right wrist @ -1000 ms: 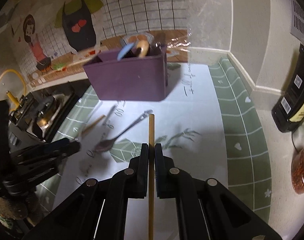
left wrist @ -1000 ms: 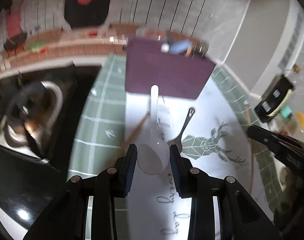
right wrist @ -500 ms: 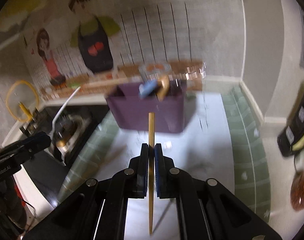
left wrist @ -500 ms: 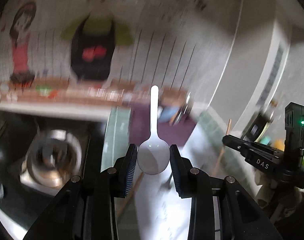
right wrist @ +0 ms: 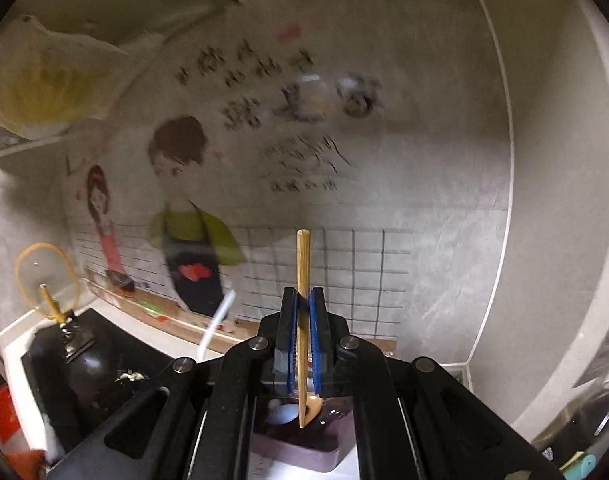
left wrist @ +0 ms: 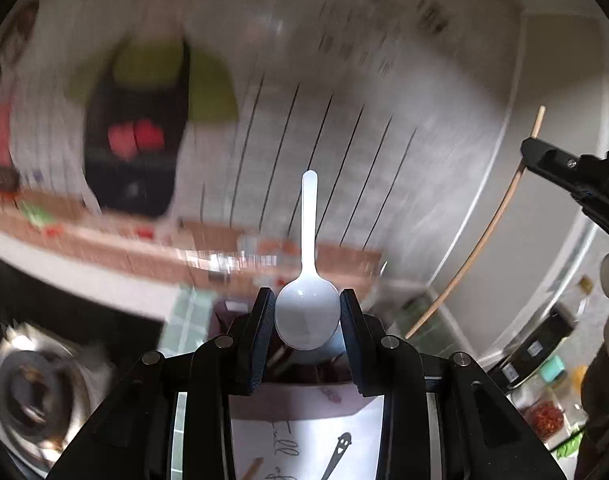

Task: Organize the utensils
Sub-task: 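Lift the chopstick and white spoon and drop both into the purple caddy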

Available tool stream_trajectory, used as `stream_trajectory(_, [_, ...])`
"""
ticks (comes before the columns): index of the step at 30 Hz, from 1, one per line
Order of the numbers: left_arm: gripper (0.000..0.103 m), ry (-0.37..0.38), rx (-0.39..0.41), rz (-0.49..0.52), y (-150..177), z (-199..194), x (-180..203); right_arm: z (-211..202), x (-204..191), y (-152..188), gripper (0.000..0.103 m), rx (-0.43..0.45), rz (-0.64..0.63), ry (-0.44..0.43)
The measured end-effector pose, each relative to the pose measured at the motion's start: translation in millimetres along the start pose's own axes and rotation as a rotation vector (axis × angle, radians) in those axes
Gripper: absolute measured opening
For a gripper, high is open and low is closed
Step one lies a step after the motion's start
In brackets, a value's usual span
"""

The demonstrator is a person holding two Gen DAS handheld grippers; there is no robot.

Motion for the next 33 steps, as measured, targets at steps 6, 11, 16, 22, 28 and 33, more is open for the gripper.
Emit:
stream_trajectory(6, [0.034, -0.051, -0.128, 0.001, 24, 48, -11, 62, 24, 43, 0.005, -0.128, 0.057, -0.009])
stream_trajectory(11, [0.035, -0.029, -0.202, -0.016, 35, 63, -19, 97, 33, 75, 0.005, -0.234, 0.107, -0.048])
stream_trajectory(16, [0.044, -0.001, -0.202, -0.041, 35, 58, -24, 126, 26, 105, 0.009, -0.386, 0.127, -0.117])
stream_trajectory(22, [0.048, 0.018, -0.181, -0.114, 26, 19, -37, 117, 18, 112, 0.012, -0.439, 0.109, -0.115])
stream_trajectory(28, [0.048, -0.045, -0.231, -0.081, 42, -41, -58, 67, 8, 115, 0.021, -0.444, 0.103, -0.087])
stream_trajectory(33, [0.048, -0.073, -0.291, -0.032, 89, -79, -72, 56, -14, 188, 0.021, -0.636, 0.137, -0.070])
Point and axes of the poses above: each gripper's, at about its wrist camera, not at the fingertips, and z roughly the way its jaws point, x to its right, y to its underside, the point moved 1 cm from there along z, roughly the way its jaws point, and after that the axes turned 3 degrees about x, right-handed, at the moved point
